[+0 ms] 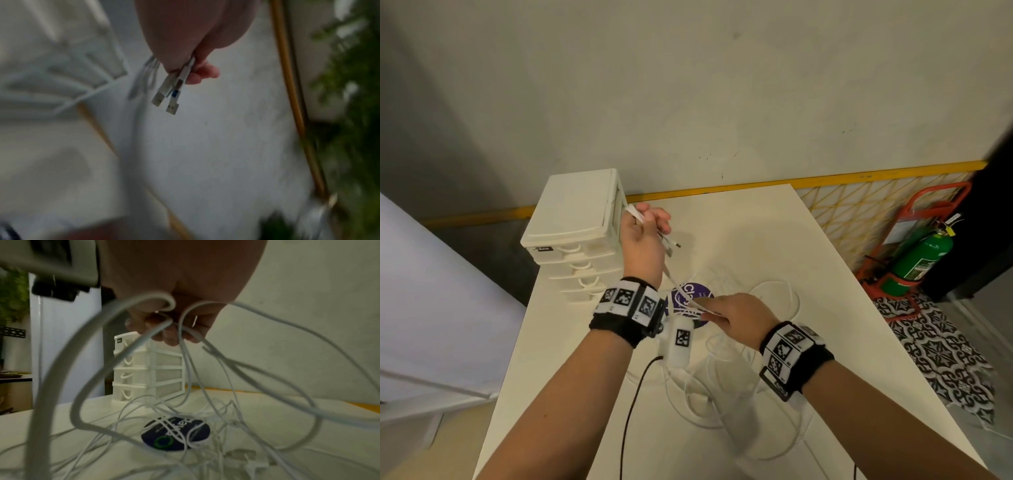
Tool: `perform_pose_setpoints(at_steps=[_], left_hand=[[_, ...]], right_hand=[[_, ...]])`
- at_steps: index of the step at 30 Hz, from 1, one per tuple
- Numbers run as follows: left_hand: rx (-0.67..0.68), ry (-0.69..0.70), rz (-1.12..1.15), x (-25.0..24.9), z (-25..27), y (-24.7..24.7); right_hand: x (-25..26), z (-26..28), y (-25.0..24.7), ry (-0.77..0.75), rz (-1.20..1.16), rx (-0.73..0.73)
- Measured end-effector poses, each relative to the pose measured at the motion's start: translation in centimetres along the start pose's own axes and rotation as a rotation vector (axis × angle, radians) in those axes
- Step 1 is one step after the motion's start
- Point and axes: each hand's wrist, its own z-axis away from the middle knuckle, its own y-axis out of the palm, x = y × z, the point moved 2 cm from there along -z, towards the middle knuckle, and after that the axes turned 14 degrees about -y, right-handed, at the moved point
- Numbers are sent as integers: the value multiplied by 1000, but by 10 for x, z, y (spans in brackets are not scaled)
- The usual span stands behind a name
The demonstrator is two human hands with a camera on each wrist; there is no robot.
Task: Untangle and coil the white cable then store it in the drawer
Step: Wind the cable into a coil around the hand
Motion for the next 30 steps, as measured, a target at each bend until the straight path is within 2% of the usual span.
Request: perform_pose_setpoints(at_steps=[2, 4, 6, 8, 11, 13, 16, 19, 23, 26, 28, 30], left_hand=[[110, 98, -254, 5, 2, -2], [280, 74, -502, 12, 5, -4], [413, -99, -648, 16, 10, -6], [564, -298, -695, 14, 22, -4], [813, -483, -728, 10, 43, 6], [875, -555, -679, 7, 52, 11], [868, -559, -539, 0, 57, 16], [859, -538, -339, -8, 58, 19], [837, -505, -25, -20, 51, 19], [753, -451, 191, -36, 38, 16], [663, -426, 313, -49, 28, 13], [582, -397, 348, -53, 21, 9]], right_hand=[[5, -4, -7, -127, 50, -79], [6, -5, -17, -172, 81, -183], [3, -4, -30, -142, 84, -327], [-2, -5, -42, -93, 74, -418], [-13, -8, -56, -95, 119, -435], [-22, -8, -64, -81, 222, -425], [-43, -1, -66, -33, 438, -434], [-54, 6, -58, 73, 470, -411], [-52, 7, -38, 190, 185, -303], [-50, 17, -22, 323, -82, -179], [-50, 32, -8, 394, -140, -97], [-51, 44, 1, 429, -155, -100]])
